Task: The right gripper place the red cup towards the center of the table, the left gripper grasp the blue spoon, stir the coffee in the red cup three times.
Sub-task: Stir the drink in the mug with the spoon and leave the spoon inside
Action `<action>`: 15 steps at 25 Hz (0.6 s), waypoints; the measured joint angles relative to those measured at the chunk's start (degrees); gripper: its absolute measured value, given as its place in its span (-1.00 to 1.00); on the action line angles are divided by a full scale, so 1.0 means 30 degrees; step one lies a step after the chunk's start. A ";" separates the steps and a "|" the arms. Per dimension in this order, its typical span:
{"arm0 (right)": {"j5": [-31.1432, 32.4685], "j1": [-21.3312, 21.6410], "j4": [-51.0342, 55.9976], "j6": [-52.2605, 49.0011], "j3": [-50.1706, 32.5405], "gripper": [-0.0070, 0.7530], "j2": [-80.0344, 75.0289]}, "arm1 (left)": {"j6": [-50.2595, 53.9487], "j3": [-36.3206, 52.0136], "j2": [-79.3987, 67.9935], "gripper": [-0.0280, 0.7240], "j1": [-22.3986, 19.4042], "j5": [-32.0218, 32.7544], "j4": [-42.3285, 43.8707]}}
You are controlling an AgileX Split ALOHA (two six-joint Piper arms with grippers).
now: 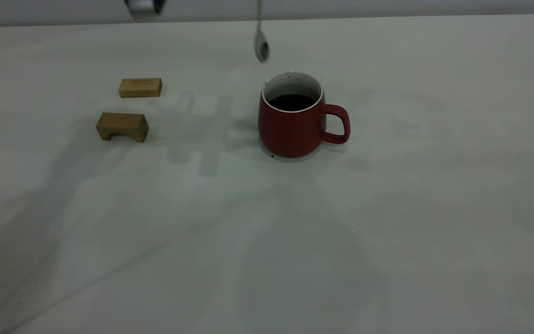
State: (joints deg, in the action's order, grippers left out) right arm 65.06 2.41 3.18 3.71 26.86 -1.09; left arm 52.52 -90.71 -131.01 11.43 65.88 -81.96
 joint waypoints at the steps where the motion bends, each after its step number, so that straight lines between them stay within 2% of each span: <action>1: 0.0000 0.0000 0.0000 0.0000 0.0000 0.46 0.0000 | 0.0003 0.0000 -0.0259 -0.50 0.0096 -0.0138 -0.0324; 8: 0.0000 0.0000 0.0000 0.0000 0.0000 0.45 0.0000 | -0.0185 0.0000 -0.2047 -0.50 0.0584 -0.1190 -0.1319; 15: 0.0000 0.0000 0.0000 0.0000 0.0000 0.46 0.0000 | -0.3403 -0.0007 -0.3546 -0.50 0.0584 -0.1886 -0.2078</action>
State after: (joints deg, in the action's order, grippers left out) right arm 65.06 2.41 3.18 3.71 26.86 -1.09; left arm 42.31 -90.73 -141.65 13.19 60.22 -88.19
